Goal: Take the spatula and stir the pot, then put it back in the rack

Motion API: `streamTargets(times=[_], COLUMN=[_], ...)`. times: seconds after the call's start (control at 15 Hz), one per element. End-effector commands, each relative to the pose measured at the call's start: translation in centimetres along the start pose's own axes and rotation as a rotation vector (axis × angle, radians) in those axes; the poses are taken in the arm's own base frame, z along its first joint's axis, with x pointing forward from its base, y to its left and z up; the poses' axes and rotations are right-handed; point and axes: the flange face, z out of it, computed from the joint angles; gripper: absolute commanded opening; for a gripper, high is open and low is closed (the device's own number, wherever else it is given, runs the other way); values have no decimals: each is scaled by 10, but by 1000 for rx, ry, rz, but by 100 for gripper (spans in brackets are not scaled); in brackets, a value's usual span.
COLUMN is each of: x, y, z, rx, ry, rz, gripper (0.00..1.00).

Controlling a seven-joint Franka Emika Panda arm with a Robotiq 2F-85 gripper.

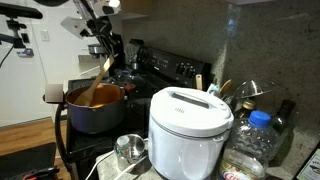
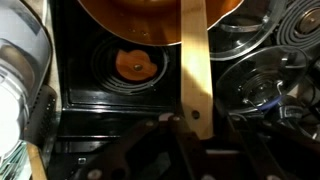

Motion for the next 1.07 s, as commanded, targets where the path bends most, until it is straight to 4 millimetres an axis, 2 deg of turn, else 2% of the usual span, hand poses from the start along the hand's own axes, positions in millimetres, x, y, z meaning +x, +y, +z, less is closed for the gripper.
streamTargets(times=[0.0, 0.27, 0.53, 1.0], x=[10, 13, 21, 50], y=[1, -5, -11, -6], z=[-2, 0, -3, -35], rx=[-128, -254, -252, -196], ry=[-2, 46, 130, 282], rz=[-38, -101, -89, -51], gripper=[8, 8, 8, 8])
